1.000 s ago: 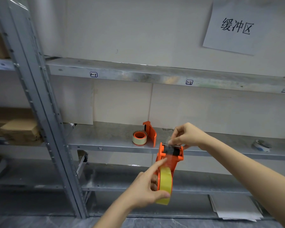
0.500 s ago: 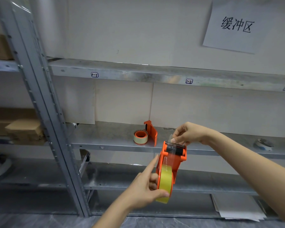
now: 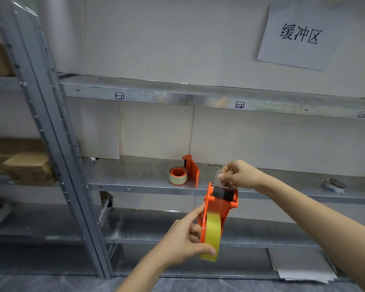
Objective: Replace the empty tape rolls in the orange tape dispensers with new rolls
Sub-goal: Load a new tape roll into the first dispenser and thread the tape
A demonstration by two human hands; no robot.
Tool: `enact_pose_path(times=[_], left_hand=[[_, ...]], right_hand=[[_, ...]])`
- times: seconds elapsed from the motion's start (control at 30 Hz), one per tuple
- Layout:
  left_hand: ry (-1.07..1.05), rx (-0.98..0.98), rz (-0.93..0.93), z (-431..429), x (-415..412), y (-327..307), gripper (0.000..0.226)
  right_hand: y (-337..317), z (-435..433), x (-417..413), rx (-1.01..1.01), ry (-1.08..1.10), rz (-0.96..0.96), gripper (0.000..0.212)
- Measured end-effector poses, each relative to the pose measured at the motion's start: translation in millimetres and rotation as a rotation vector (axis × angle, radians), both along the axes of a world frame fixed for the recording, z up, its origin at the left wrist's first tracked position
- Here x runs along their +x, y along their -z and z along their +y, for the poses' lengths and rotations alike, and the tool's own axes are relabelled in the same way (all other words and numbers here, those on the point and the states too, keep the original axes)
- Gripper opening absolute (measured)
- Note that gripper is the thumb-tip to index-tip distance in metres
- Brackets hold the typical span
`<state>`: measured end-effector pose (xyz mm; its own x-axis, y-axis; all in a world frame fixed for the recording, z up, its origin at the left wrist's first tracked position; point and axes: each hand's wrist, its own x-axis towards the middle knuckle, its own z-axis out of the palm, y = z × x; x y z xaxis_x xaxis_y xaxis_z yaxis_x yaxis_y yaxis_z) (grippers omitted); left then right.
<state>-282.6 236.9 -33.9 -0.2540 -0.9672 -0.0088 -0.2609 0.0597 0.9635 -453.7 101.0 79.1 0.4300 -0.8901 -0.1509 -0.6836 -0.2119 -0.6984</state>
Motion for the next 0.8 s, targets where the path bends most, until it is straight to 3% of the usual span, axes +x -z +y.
enact_pose_path(times=[0.23,0.4,0.8], left_hand=[[0.025,-0.003,-0.009,5.7,-2.5,-6.6,0.107],[0.044,-0.038,0.085,5.4,-0.3,-3.0,0.1],[0.076,-0.064,0.087,9.2,2.5,-7.8,0.089]], right_hand=[[0.5,4.2,-2.1,-0.063,0.035,-0.028,0.01],[-0.9,6.6,-6.8,-0.095,0.043,-0.07,0.008],[-2.3,8.8,-10.7,-0.015,0.065,-0.089,0.012]])
